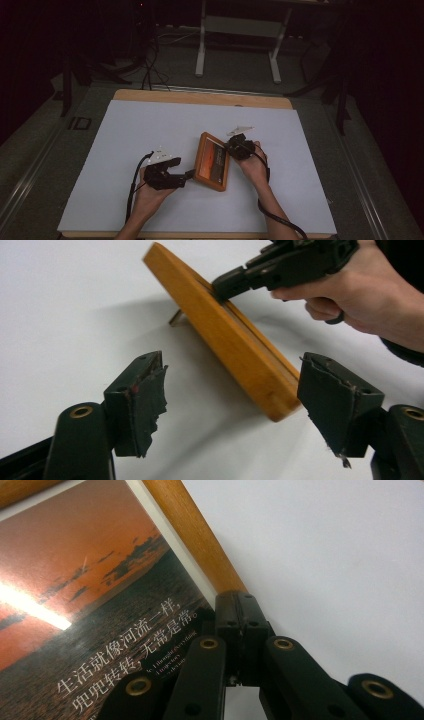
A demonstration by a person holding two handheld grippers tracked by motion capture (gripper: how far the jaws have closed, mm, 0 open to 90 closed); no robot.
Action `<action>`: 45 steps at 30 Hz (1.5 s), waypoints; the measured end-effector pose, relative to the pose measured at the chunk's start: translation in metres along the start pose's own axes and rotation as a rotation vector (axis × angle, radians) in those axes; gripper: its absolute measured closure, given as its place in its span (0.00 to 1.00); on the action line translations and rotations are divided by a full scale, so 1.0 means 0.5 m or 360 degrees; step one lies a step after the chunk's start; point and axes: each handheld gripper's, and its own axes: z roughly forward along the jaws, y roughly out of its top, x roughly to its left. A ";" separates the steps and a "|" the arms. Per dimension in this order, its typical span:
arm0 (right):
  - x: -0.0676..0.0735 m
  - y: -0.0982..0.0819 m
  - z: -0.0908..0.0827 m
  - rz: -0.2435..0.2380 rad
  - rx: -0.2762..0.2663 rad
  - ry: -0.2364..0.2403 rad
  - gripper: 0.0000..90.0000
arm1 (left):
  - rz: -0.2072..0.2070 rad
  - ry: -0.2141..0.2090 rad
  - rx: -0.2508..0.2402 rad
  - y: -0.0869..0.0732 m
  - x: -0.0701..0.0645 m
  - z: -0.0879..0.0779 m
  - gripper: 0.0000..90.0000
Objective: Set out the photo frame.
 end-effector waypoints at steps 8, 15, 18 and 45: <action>0.001 0.000 0.000 0.0002 -0.0001 -0.0005 1.00 | -0.0052 0.0000 0.0064 -0.017 -0.028 0.042 0.19; 0.001 0.000 0.000 0.0003 0.0000 -0.0005 1.00 | -0.0141 -0.0064 0.0098 -0.027 -0.030 0.070 0.20; 0.001 0.000 0.000 0.0003 0.0001 -0.0004 1.00 | -0.0165 -0.0078 0.0109 -0.031 -0.033 0.081 0.23; -0.001 -0.002 0.000 0.0019 -0.0014 -0.0001 1.00 | -0.0399 -0.0123 0.0133 -0.030 -0.049 0.121 0.58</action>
